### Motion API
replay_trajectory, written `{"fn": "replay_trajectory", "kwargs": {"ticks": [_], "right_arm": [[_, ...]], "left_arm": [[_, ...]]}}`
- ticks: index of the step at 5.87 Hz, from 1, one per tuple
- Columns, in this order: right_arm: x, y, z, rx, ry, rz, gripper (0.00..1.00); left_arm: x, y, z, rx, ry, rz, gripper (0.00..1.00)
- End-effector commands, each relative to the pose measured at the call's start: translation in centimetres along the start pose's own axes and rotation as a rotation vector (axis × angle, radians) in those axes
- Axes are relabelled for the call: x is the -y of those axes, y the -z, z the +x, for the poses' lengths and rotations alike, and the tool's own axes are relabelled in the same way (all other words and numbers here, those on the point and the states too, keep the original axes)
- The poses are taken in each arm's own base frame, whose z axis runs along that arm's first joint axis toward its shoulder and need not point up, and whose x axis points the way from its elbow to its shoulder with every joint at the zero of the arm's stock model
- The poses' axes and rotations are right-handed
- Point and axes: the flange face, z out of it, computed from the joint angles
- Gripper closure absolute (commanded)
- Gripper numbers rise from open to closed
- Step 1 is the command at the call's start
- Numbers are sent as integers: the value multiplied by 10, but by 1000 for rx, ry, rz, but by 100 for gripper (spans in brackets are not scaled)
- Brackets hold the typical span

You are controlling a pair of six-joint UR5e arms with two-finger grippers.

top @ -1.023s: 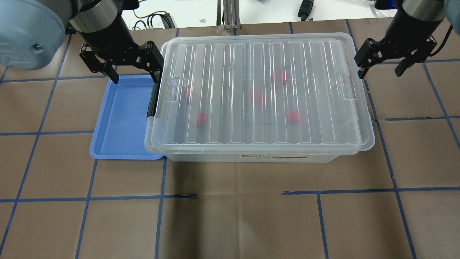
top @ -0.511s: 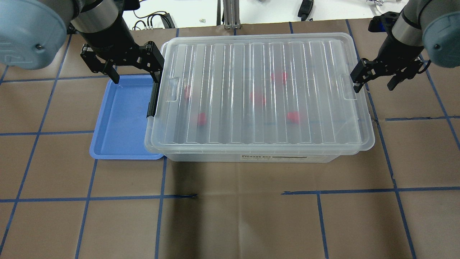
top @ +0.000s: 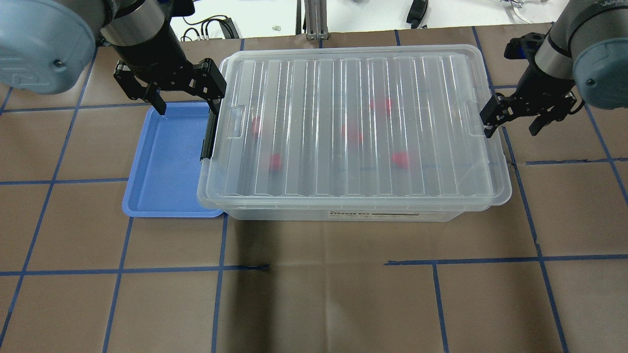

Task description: Place red block in blue tray from box

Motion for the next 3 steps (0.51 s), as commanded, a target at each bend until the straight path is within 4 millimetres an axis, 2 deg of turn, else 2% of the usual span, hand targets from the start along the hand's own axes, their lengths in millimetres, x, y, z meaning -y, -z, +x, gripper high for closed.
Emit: {"fn": "replay_trajectory", "kwargs": {"ticks": [1, 2, 3], "right_arm": [[-2, -8, 2, 4, 24, -9, 0], [-3, -7, 16, 5, 48, -7, 0], [-5, -6, 32, -3, 73, -11, 0]], "left_arm": [[-2, 3, 3, -33, -23, 1, 2], [0, -1, 2, -29, -171, 0, 2], [1, 0, 1, -20, -428, 5, 2]]}}
